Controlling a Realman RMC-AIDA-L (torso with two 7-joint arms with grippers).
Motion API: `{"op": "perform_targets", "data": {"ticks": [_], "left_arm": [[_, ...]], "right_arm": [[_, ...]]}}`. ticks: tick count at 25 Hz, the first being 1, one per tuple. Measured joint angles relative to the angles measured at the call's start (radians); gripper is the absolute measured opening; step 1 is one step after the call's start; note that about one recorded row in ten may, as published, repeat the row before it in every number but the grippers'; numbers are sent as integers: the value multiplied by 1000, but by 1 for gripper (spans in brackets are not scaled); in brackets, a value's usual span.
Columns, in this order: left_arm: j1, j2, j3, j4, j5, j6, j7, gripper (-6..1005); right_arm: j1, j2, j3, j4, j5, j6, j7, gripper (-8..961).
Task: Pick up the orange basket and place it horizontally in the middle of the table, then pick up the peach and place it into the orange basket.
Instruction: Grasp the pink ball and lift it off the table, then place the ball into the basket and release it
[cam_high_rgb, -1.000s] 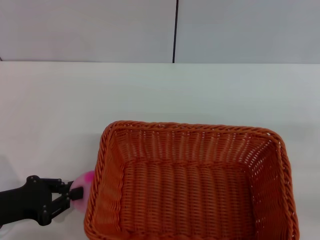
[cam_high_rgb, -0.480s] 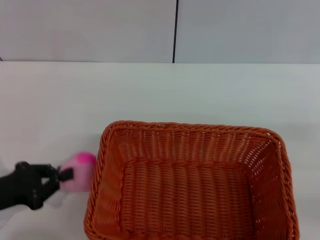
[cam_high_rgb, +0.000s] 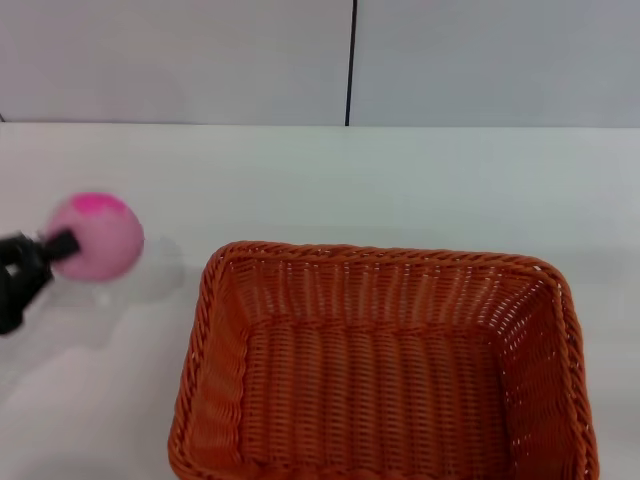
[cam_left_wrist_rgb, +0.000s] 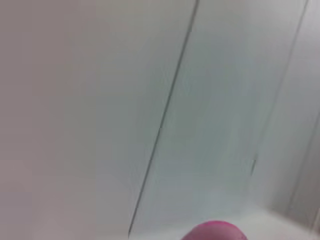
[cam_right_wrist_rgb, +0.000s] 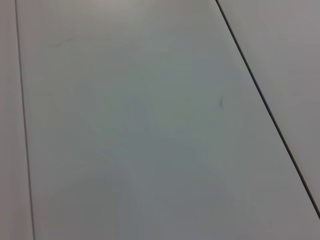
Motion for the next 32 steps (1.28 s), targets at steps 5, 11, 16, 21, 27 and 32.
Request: {"op": "perform_targets", "data": {"ticks": [5,11,16,21,27,32], "left_arm": [[-49,-17,-11,5,-36,-152,-4,89],[-143,-62,181,8,-37,-184,-11,122],[-190,-72,280,45,-36,-110,-14,149],[-193,-67,294,47,-36,-74,-35,176],[-180,-56,286,44,-38,-62,-37,392],[-173,-53,285,44,-39,-51,-38,393]], "right_arm": [[6,0,0,3,0,0,0,505],[12,0,0,5,0,0,0,505],[13,0,0,8,-1,-1,0,505],[12,-1,0,8,-1,-2,0,506],[15,-2,0,8,-1,-3,0,506],[18,-2,0,8,0,-3,0,506]]}}
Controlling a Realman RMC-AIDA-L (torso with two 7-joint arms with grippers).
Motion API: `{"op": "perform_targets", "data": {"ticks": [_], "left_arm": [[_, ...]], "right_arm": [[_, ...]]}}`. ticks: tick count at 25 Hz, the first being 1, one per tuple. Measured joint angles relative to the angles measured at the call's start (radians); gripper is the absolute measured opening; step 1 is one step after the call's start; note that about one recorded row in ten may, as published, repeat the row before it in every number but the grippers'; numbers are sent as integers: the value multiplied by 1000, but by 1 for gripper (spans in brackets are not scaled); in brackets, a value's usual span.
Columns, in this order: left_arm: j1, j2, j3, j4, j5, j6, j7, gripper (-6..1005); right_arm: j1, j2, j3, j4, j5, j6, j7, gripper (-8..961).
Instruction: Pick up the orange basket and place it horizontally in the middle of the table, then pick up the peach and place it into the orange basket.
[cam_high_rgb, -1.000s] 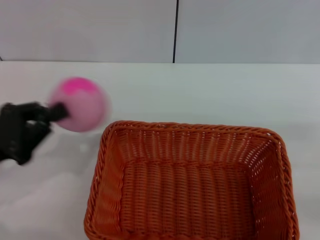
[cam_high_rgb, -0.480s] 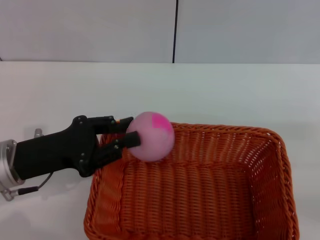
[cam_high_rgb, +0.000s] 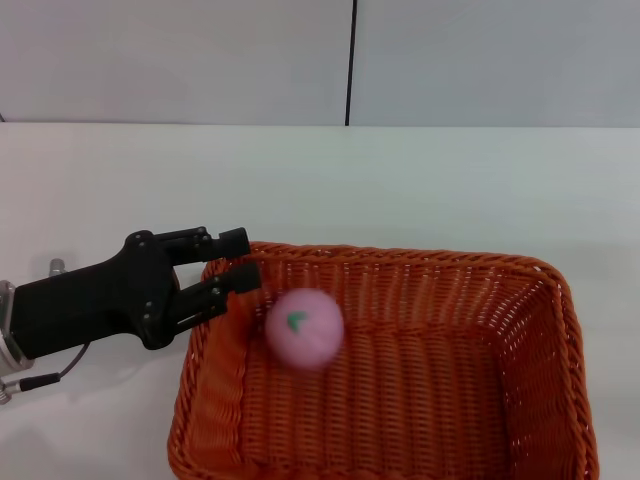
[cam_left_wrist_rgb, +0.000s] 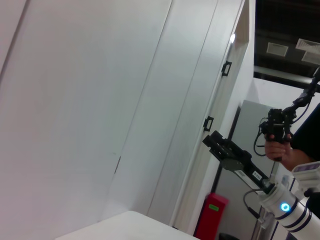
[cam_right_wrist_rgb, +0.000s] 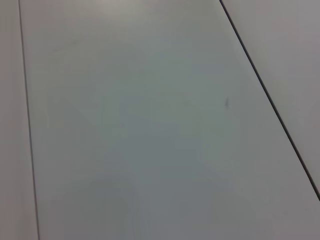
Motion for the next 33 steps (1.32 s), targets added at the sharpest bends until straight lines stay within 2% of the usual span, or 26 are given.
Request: {"op": "perform_targets", "data": {"ticks": [7,8,9,10,12,13,14,15,23,26,33], "left_arm": [[6,-3,-31,0,-2,15,5,394],[9,-6,-60,0,-3,18,12,394],[17,-14,-139,8,-4,22,46,394],[17,-14,-139,8,-4,22,46,394],[25,-18,-241,45,-22,21,118,395],[25,-18,-241,45,-22,21,118,395],[31,-18,-284,71,-40,20,156,395],[51,-19,-351,140,-141,20,251,395],[89,-26,-368,335,-525,24,549,397],[105,-27,-369,359,-577,24,605,397],[133,-28,-372,377,-655,24,610,398]], "right_arm": [[0,0,0,0,0,0,0,505],[-1,0,0,0,0,0,0,505],[-2,0,0,0,0,0,0,505],[-2,0,0,0,0,0,0,505],[-3,1,0,1,0,1,0,506],[-3,1,0,3,0,1,0,506],[-4,1,0,4,0,0,0,506],[-4,1,0,4,0,0,0,505],[-2,2,5,9,0,1,0,505],[-4,3,23,13,0,-1,0,505],[-11,2,65,26,0,-5,0,505]]}}
